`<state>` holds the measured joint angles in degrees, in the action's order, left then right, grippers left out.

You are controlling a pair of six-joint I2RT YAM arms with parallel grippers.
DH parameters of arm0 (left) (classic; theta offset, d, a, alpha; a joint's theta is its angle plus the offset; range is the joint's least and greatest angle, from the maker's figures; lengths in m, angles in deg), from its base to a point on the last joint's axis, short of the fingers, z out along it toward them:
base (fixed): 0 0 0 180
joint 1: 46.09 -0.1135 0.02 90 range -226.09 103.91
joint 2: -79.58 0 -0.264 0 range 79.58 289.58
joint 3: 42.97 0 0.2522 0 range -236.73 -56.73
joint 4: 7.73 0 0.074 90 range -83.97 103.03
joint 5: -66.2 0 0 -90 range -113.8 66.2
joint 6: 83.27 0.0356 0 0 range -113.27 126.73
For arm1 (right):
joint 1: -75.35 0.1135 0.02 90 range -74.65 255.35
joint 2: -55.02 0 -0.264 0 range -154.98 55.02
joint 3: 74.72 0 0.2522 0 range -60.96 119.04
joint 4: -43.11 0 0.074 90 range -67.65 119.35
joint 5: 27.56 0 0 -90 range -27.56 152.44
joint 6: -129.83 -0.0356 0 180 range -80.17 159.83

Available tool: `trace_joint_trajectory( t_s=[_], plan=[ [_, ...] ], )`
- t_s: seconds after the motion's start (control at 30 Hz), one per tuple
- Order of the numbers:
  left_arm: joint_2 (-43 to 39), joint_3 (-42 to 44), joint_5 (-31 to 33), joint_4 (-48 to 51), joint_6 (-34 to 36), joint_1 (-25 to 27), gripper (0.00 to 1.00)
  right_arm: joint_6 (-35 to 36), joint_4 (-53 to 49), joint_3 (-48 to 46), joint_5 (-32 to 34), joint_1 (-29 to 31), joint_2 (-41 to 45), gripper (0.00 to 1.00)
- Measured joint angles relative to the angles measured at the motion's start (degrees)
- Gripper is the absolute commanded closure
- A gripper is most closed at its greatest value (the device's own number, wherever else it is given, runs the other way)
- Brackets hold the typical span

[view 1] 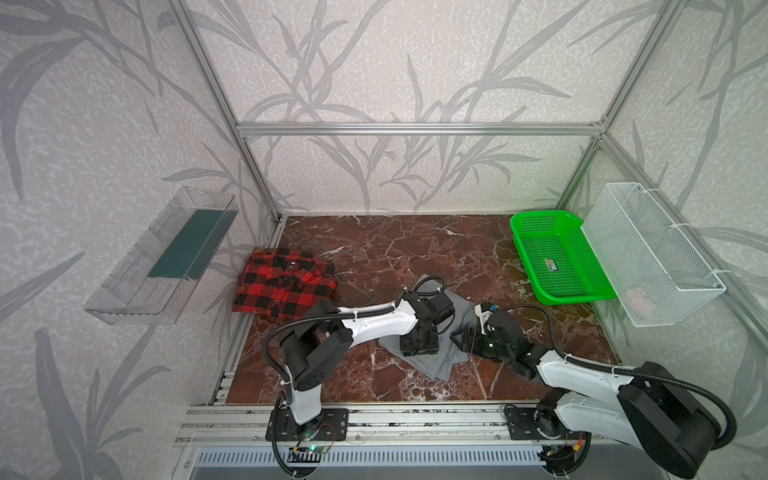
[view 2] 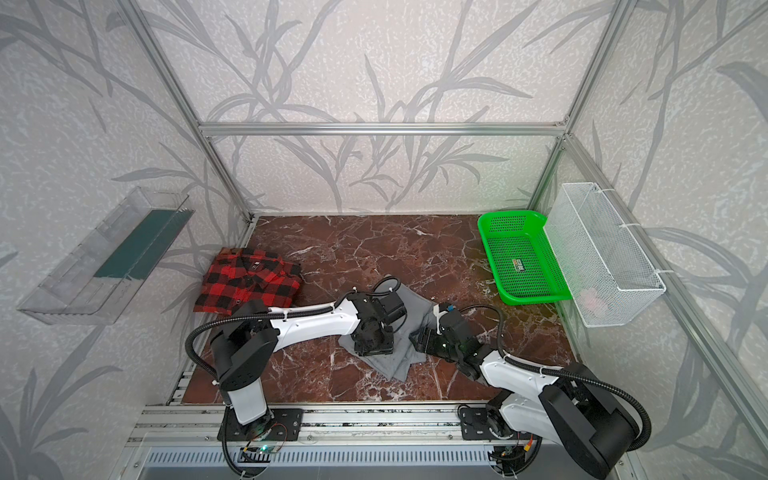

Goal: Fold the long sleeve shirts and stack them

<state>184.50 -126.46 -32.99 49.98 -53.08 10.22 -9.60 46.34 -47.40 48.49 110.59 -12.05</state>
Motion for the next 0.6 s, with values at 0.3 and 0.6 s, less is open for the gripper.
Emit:
trace_joint_trajectory(
  t_s=[0.3,0.6],
  plan=[
    [0.31,0.0,-1.97,-0.35,-1.68,0.0,0.49,1.03,5.18,-0.66,0.17,1.95,-2.93,0.43],
    [0.31,0.09,-2.73,-1.14,-1.95,0.0,0.49,1.97,13.55,0.42,0.48,5.2,-8.96,0.56]
  ],
)
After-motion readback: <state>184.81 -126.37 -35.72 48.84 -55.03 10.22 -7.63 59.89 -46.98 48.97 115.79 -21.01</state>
